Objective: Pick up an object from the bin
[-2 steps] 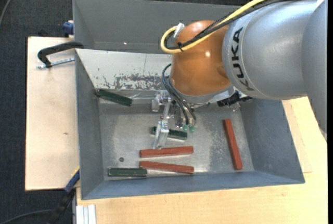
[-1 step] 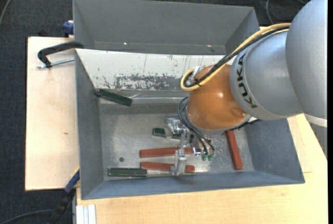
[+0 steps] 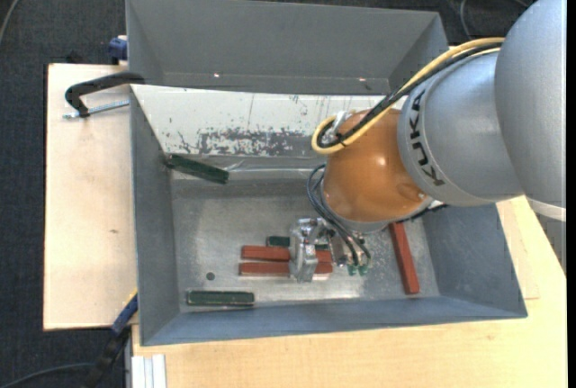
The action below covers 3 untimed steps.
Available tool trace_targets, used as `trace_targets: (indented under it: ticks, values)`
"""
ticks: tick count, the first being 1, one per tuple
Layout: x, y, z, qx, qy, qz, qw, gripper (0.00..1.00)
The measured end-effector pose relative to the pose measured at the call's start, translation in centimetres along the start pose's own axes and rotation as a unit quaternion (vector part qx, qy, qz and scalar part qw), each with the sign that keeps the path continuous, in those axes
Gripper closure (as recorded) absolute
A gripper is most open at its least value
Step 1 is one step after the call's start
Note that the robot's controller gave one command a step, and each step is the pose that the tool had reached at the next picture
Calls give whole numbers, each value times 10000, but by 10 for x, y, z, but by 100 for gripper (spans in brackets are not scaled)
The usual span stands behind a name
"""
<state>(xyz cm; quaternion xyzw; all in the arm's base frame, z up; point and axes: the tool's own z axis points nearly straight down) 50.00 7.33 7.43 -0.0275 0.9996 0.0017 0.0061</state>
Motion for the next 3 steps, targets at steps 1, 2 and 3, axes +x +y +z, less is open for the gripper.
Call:
trace_targets:
  ticks: [1, 2, 3]
  values:
    - [2, 0, 3, 4, 36, 1, 10000, 0]
    - [2, 0, 2, 4, 41, 0, 10000, 100]
    - [-14, -11, -155, 10, -13, -127, 9999, 100]
